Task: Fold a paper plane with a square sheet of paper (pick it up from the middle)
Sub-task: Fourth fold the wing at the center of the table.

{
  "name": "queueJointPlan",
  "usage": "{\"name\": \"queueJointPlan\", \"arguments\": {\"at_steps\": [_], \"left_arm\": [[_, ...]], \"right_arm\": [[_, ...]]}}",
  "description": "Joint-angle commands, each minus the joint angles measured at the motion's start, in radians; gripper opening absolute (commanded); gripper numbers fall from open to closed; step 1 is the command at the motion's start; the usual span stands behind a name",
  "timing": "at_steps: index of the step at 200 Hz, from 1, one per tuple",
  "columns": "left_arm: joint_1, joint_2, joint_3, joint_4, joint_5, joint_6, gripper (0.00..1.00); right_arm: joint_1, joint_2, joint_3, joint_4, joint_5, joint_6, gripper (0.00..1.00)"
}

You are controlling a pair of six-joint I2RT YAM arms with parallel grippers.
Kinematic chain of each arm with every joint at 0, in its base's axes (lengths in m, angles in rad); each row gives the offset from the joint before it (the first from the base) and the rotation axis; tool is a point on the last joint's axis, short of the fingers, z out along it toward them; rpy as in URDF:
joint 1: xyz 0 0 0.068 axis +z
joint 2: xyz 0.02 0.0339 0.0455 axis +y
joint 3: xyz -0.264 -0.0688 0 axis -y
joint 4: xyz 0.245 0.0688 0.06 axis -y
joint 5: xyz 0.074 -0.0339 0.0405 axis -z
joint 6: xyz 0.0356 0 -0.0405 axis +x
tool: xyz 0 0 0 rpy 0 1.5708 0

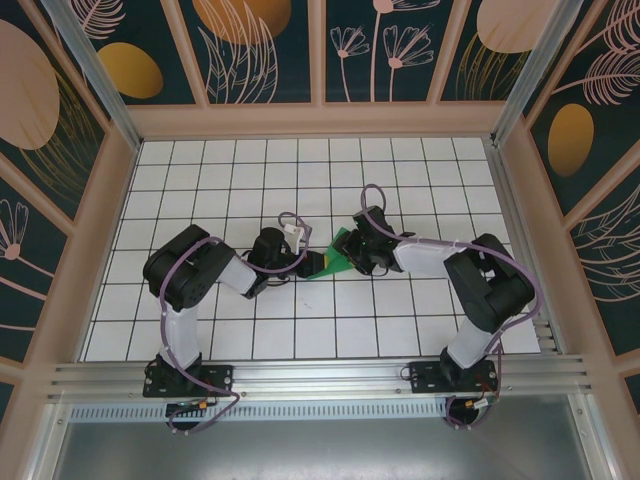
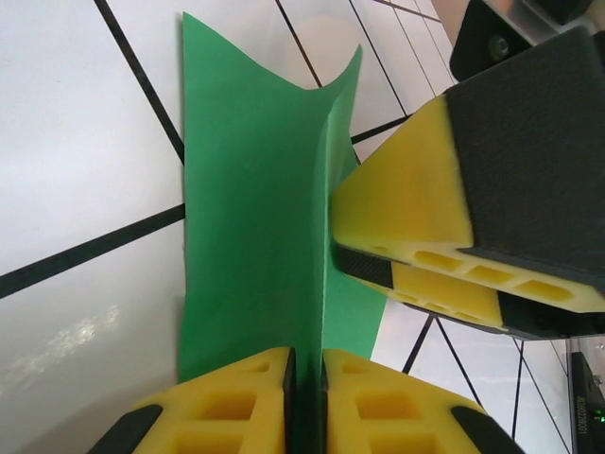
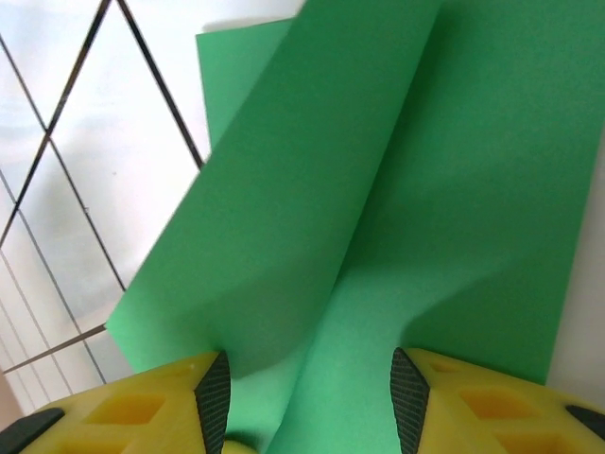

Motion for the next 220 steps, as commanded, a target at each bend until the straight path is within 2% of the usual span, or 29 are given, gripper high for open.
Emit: {"name": "queueJointPlan", "arguments": {"at_steps": [1,33,62,104,143,179,220], "left_arm": [[-0.006,-0.047,0.002,-0.068,-0.036,-0.004,0.23],[0.001,-0.140,0.017,-0.227,-0.158,-0.017,0.38],[0.005,-0.187,0.017,-0.285,-0.189,-0.025,0.40],[0.006,-0.199,0.027,-0.300,-0.127,-0.006,0.41],[0.005,-0.128,0.069,-0.310,-0.028,-0.001,0.43],[0.005,-0.078,0.104,-0.335,0.014,0.005,0.43],[0.002,-0.059,0.118,-0.323,0.063,0.011,0.33]], "right_arm": [[0.007,0.042,0.036,-0.100,0.035,-0.032,0.50],[0.008,0.080,0.058,-0.177,0.075,-0.062,0.50],[0.009,0.099,0.064,-0.197,0.080,-0.074,0.51],[0.008,0.116,0.067,-0.204,0.084,-0.076,0.54],[0.008,0.110,0.055,-0.180,0.080,-0.079,0.55],[0.009,0.112,0.055,-0.172,0.071,-0.078,0.55],[0.007,0.104,0.047,-0.147,0.054,-0.080,0.55]]}}
